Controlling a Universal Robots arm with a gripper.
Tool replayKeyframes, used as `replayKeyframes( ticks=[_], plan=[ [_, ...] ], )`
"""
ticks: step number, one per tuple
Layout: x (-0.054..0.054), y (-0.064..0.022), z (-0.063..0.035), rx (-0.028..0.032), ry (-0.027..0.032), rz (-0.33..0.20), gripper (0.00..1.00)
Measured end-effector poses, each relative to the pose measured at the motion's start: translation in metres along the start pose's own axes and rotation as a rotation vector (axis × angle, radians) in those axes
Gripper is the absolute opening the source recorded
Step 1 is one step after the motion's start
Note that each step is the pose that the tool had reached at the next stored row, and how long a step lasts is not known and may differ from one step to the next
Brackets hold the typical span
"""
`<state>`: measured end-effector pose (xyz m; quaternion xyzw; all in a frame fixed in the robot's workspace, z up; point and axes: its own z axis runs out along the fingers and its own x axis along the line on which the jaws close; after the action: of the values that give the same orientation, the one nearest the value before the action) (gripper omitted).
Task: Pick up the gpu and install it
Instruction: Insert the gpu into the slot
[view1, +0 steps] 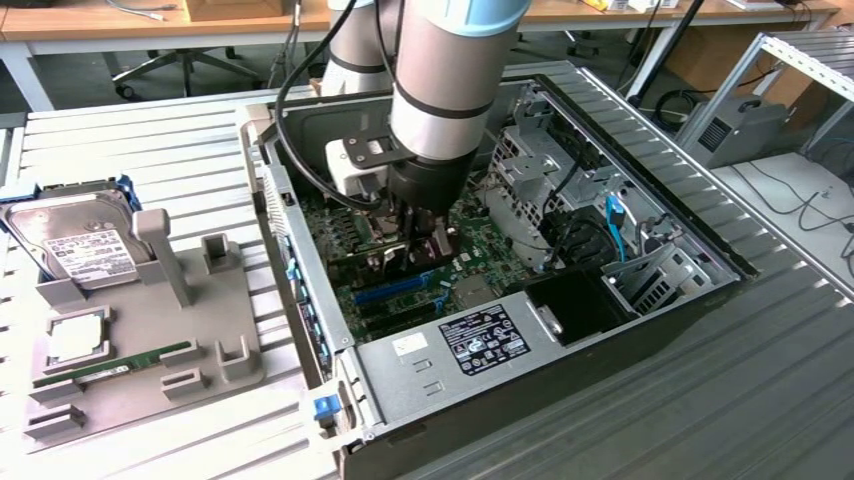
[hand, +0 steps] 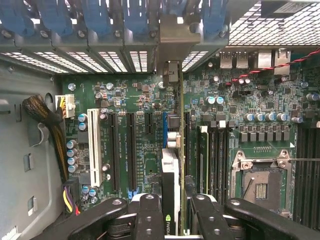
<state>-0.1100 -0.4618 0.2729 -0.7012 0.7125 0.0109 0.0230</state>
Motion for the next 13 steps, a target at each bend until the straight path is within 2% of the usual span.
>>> replayKeyframes(
  ticks=[13],
  plan=[
    [0.0027,0.0010,-0.0001,0.0000,0.0000,0.000,0.27]
  ],
)
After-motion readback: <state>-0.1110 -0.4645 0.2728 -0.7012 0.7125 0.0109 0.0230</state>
